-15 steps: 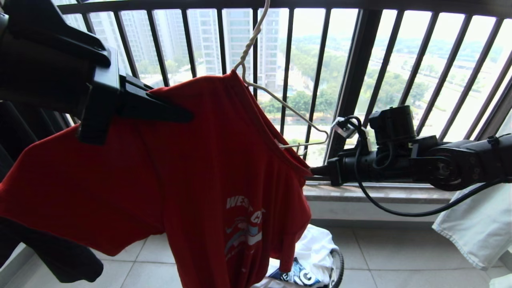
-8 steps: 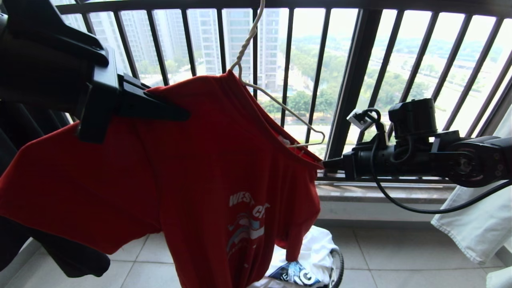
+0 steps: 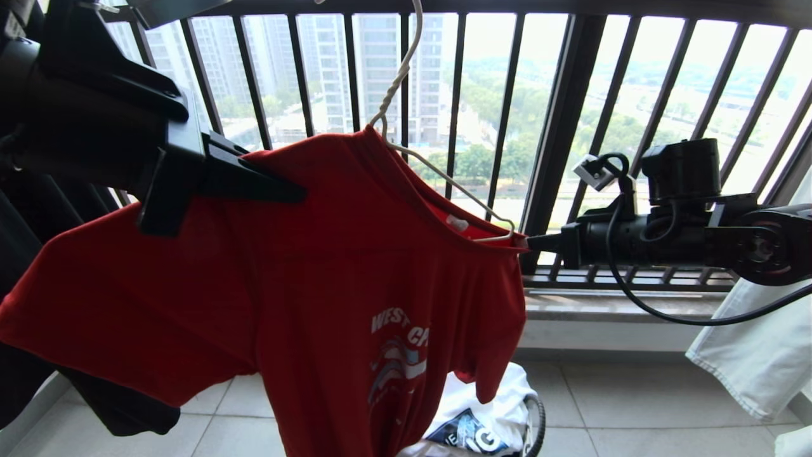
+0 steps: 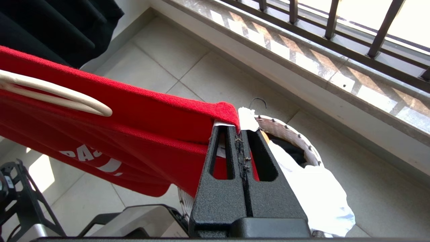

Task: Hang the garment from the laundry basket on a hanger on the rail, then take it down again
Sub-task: Hang the clothes on the clothes rack

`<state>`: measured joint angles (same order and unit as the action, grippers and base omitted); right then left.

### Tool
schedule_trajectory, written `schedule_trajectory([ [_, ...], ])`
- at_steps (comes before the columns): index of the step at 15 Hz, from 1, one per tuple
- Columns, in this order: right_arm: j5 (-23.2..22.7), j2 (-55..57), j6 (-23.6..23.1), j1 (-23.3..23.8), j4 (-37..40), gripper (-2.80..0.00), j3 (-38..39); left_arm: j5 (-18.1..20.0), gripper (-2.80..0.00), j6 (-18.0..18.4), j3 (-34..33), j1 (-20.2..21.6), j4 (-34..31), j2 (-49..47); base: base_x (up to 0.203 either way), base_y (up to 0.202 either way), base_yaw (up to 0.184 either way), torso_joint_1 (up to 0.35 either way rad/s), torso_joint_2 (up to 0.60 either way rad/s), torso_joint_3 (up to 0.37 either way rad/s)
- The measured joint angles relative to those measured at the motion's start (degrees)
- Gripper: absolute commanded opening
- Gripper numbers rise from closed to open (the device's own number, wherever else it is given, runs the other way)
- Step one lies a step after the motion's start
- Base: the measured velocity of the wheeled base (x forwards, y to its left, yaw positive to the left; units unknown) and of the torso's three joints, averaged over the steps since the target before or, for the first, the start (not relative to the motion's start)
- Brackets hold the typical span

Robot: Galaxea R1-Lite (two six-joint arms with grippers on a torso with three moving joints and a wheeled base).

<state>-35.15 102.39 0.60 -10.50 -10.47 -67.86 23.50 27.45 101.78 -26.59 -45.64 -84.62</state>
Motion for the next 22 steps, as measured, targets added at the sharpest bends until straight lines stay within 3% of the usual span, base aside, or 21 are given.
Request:
schedule_trajectory([
  [4, 0.09, -0.44, 0.00, 1.86, -0.16, -2.80, -1.00, 0.02, -2.80, -0.05, -0.89, 0.21, 0.23, -1.58, 0.000, 0.000, 0.000, 0.000, 0.00, 0.000],
  [8, 0.29, -0.79, 0.47, 2.24, 0.02, -2.80, -2.03, 0.11, -2.80, -0.71, -4.63, 0.31, 6.67, -2.88, 0.000, 0.000, 0.000, 0.000, 0.00, 0.000],
  [13, 0.21, -0.90, 10.05, 2.21, -0.49, -2.80, -5.95, 0.52, -2.80, -2.33, -6.89, 0.30, 9.76, -5.31, 0.000, 0.000, 0.000, 0.000, 0.00, 0.000],
  [18, 0.16, -3.66, 10.99, 1.82, 0.56, -2.80, -7.03, 0.55, -2.80, -4.25, -9.41, 0.33, 15.97, -7.11, 0.000, 0.000, 0.000, 0.000, 0.00, 0.000],
  [22, 0.24, -5.06, 17.47, 0.96, 1.35, -2.80, -10.02, 0.67, -2.80, -6.38, -13.09, 0.27, 20.15, -6.70, 0.000, 0.000, 0.000, 0.000, 0.00, 0.000],
])
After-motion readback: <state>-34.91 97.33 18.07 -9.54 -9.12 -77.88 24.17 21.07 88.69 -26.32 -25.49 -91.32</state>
